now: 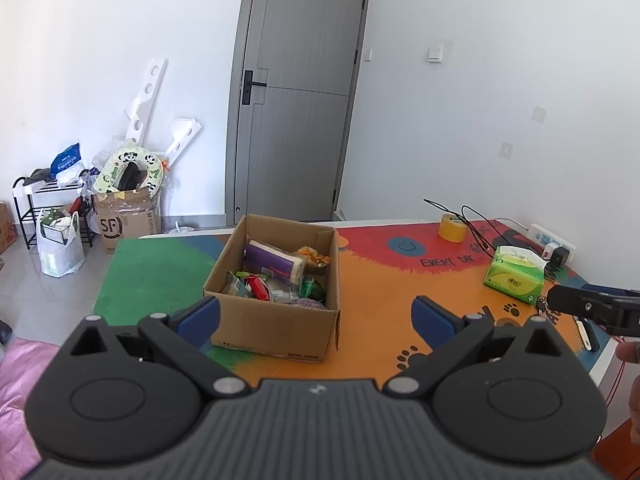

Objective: Organize snacks

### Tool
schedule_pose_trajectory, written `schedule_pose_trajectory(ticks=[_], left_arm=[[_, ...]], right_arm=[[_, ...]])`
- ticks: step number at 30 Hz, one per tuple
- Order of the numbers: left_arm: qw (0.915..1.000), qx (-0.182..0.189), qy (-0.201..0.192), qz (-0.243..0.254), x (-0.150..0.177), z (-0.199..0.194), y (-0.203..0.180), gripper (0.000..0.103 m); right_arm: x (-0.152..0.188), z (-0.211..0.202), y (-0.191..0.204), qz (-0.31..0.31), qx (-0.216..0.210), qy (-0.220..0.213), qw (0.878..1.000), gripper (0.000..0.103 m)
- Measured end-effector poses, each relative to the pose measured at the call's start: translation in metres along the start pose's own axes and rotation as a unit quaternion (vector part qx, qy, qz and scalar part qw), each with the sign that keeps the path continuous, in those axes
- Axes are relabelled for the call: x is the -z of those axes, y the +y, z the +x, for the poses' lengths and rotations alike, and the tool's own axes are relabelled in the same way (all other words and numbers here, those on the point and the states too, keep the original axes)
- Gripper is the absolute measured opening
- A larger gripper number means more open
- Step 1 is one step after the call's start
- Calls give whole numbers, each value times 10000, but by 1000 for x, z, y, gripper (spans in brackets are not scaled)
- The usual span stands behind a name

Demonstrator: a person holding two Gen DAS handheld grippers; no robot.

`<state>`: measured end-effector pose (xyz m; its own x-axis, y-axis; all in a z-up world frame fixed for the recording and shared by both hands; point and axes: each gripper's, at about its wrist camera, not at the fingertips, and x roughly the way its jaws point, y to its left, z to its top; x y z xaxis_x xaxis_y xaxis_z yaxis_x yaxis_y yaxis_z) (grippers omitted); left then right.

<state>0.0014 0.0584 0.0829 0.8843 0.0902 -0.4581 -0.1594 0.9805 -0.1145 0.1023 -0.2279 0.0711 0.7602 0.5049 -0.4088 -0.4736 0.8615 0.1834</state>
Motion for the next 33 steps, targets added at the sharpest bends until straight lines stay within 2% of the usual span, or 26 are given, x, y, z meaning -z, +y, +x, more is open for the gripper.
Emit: schedule_pose_trajectory(ticks=[33], left_arm=[[10000,-6,58,3,6,4,4,101]], right_arm=[[1,1,4,-106,-47,71,9999,103]])
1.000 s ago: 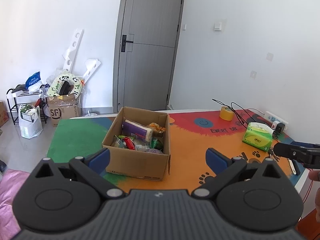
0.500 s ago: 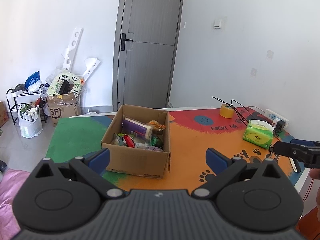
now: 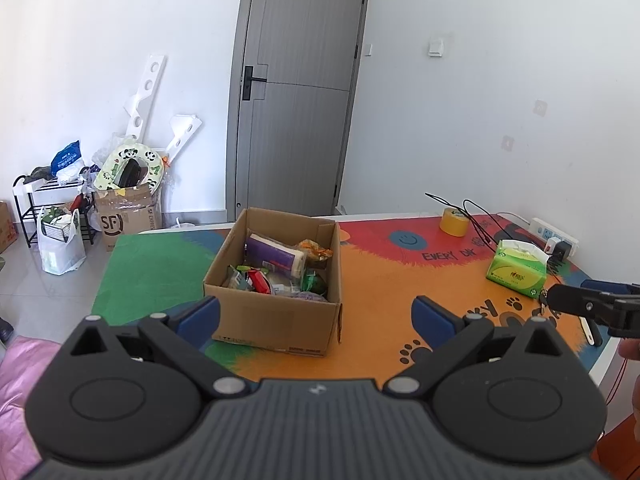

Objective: Organize snacks

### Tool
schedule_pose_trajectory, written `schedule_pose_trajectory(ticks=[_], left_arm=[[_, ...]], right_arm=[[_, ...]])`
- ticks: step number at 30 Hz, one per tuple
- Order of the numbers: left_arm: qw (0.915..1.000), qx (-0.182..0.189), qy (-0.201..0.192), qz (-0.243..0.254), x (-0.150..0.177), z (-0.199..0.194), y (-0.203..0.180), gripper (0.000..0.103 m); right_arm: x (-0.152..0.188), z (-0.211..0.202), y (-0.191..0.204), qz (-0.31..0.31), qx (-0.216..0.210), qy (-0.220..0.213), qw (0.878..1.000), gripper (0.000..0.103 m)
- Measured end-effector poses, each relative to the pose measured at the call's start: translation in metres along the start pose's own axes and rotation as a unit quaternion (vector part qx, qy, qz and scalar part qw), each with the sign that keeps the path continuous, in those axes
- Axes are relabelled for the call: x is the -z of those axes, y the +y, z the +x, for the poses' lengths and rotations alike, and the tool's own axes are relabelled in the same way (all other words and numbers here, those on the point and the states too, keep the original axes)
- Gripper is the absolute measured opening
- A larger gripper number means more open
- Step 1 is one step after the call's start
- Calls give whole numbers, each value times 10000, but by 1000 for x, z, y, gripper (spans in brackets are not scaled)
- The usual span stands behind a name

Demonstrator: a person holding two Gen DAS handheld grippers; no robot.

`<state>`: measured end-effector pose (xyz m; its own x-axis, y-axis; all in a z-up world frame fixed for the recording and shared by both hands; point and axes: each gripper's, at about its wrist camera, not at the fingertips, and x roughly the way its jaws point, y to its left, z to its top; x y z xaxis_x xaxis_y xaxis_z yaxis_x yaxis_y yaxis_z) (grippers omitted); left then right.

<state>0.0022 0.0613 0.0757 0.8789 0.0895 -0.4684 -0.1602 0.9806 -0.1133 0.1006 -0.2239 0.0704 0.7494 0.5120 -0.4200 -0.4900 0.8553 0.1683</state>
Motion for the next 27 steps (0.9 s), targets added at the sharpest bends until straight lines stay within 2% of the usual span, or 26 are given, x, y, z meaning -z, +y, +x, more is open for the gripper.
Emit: schedule_pose_trajectory(ticks=[27], left_arm=[[10000,64,10,-25,0,-1,1,101]], right_arm=[[-1,-1,2,-12,44,-17,10000,103]])
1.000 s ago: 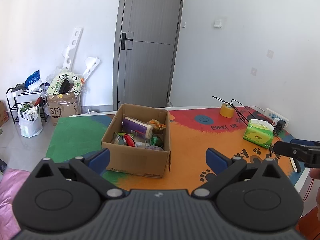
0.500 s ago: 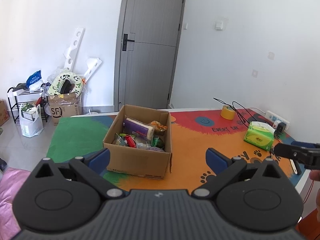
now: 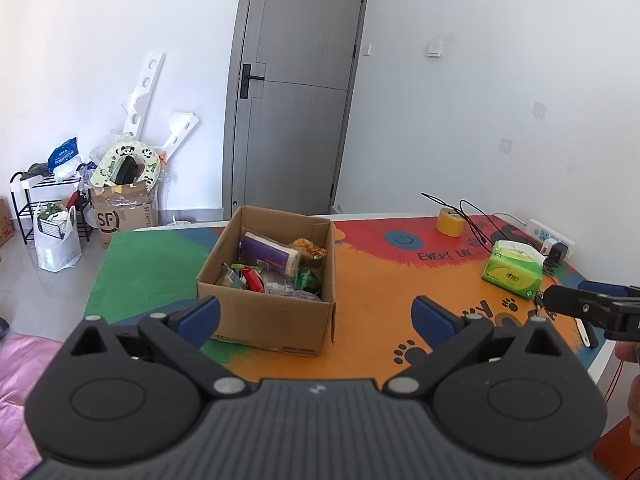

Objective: Organize snacks

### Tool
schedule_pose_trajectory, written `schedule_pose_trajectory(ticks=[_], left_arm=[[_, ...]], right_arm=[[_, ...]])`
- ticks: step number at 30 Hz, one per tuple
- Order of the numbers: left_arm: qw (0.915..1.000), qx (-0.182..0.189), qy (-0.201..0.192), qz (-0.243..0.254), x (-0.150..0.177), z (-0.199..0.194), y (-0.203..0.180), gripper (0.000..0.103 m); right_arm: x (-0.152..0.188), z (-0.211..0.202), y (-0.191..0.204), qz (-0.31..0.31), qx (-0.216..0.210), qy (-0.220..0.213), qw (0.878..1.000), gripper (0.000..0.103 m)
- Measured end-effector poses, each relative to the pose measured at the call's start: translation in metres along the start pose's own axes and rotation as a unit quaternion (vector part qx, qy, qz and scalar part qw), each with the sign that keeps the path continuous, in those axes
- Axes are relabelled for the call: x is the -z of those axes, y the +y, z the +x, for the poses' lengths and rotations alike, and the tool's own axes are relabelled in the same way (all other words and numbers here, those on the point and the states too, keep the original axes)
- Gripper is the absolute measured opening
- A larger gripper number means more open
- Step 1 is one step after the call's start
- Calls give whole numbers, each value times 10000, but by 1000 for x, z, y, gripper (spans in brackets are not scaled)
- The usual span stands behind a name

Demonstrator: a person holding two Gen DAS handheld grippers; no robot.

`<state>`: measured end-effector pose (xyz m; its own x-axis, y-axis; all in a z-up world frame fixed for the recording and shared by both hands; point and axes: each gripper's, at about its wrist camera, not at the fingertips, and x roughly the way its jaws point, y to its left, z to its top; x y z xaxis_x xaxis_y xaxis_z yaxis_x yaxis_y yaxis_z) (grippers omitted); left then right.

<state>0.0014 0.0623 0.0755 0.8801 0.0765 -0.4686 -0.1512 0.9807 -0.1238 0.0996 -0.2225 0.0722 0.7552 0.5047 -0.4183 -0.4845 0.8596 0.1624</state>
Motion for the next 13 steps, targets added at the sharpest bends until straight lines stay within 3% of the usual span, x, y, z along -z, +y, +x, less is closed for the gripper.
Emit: schedule_pose_trajectory(ticks=[13], left_arm=[[10000,60,-37,69,1,-3,-4,101]], right_arm=[[0,3,-3,27,12,4,10000,103]])
